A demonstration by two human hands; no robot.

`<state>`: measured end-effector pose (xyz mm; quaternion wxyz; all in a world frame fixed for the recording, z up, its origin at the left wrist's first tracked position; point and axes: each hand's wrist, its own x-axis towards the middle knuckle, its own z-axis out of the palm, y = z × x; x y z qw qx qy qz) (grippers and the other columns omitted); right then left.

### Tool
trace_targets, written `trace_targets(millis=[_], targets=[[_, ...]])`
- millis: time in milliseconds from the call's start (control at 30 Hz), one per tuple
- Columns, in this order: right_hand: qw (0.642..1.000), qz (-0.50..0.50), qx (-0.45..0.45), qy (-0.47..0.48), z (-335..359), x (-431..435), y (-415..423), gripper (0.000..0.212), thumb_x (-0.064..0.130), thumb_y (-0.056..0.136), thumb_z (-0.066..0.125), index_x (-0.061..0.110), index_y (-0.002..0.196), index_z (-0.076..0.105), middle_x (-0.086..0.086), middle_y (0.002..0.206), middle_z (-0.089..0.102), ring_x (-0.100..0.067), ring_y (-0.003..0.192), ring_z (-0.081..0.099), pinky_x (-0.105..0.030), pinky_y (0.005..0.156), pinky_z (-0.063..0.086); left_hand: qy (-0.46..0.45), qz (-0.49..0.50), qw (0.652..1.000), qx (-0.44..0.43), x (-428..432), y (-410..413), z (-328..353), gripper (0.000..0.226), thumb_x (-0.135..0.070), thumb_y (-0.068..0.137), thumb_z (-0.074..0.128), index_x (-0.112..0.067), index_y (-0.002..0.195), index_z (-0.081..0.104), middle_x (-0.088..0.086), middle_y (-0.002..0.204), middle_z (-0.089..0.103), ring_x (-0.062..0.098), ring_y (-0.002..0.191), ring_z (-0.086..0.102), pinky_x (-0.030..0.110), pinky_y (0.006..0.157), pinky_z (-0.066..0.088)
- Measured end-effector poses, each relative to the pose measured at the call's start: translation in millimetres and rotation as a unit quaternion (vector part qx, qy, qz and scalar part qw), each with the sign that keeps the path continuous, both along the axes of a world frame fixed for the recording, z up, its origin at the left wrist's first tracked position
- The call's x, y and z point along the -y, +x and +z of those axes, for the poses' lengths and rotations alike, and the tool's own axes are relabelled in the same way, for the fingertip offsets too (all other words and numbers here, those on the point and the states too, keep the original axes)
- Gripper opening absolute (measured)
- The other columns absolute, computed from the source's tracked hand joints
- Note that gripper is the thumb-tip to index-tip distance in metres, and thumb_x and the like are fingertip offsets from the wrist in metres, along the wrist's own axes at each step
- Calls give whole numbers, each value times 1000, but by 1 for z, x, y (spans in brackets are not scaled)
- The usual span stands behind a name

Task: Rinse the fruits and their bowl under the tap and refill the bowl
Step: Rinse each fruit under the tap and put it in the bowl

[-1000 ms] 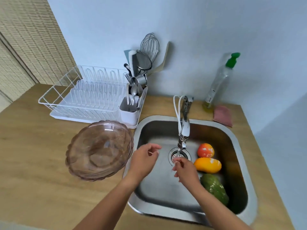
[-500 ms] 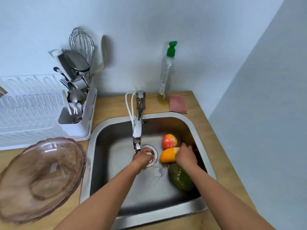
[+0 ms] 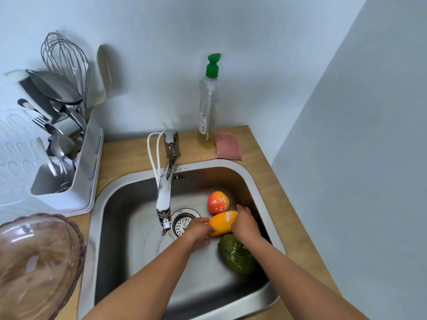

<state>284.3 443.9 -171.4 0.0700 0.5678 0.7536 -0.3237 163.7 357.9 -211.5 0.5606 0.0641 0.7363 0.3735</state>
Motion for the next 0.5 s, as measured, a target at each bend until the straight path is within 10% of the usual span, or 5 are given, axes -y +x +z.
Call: trace_targets(millis=[167, 500], targets=[[997, -15, -71, -1, 9, 11, 1, 56, 1, 94, 38, 9, 150, 36, -6, 154, 27, -34, 127, 51, -38, 104, 43, 32, 15, 999, 15, 16, -2, 9, 54, -7, 86, 72, -9, 137, 54, 10, 98, 62, 14, 62, 55, 25, 54, 47], [961, -53, -258, -87, 10, 51, -26, 43, 2, 91, 50, 22, 126, 65, -9, 131, 62, -26, 118, 59, -36, 101, 48, 71, 67, 995, 32, 94, -40, 32, 59, -19, 79, 82, -16, 130, 52, 11, 125, 61, 29, 108, 65, 40, 81, 61]])
